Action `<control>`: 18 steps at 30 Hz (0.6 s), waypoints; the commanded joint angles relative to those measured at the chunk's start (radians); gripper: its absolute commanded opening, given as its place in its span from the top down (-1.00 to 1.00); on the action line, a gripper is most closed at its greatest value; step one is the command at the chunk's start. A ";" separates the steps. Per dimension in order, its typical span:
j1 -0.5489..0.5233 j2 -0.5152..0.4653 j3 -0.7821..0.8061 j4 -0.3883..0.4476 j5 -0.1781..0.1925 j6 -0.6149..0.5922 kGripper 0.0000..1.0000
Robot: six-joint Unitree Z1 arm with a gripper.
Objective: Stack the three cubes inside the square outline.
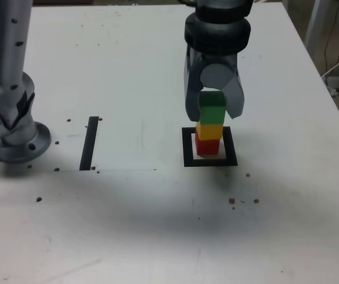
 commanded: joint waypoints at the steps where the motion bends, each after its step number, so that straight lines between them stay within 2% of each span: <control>1: 0.002 0.008 0.001 0.004 -0.003 0.002 0.22; 18: 0.024 0.010 -0.006 0.011 0.008 0.003 0.22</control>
